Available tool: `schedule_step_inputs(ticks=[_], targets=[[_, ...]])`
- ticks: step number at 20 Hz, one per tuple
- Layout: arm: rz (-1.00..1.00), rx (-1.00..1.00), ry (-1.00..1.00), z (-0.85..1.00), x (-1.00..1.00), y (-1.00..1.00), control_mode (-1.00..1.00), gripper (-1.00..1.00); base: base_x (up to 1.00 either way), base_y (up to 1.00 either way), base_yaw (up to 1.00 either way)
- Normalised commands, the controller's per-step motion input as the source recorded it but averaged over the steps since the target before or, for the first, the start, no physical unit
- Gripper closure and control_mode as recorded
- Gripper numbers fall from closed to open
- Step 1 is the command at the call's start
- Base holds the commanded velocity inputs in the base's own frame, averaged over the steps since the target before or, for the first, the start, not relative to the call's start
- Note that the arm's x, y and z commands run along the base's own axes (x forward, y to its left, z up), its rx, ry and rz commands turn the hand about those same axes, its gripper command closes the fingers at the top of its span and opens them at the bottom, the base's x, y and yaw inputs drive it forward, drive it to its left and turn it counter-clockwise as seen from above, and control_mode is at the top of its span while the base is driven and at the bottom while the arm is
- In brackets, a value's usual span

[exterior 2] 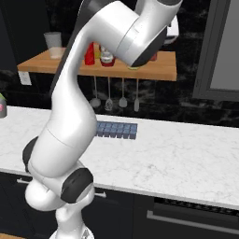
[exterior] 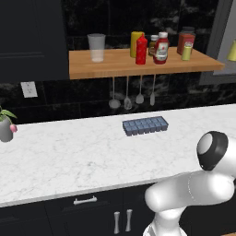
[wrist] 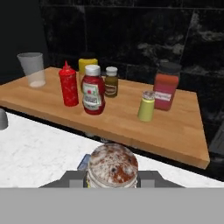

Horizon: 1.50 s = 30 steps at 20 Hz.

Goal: Put the shaker and condiment bottle from the counter next to their counterparts in the cabinet.

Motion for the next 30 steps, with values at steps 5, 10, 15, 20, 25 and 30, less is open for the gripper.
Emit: schedule_step_inputs(ticks=[5, 10, 15, 20, 25, 30], targets=[[0.14, -0.14, -0.11, -0.23, 0.16, 0.0, -1.0, 1.0, 0.0, 0.0, 0.0], [0.19, -0.06, 0.0, -0.3, 0.28, 0.0, -1.0, 1.0, 0.0, 0.0, 0.0], [0.09, 0.0, 0.0, -0.03, 0.13, 0.05, -1.0, 1.0, 0.0, 0.0, 0.0], [0.01, 0.0, 0.0, 0.0, 0.27, 0.0, -1.0, 1.0, 0.0, 0.0, 0.0], [0.0, -0.03, 0.0, 0.0, 0.38, 0.0, -1.0, 1.0, 0.0, 0.0, 0.0], [0.0, -0.02, 0.0, 0.0, 0.37, 0.0, -1.0, 1.0, 0.0, 0.0, 0.0]])
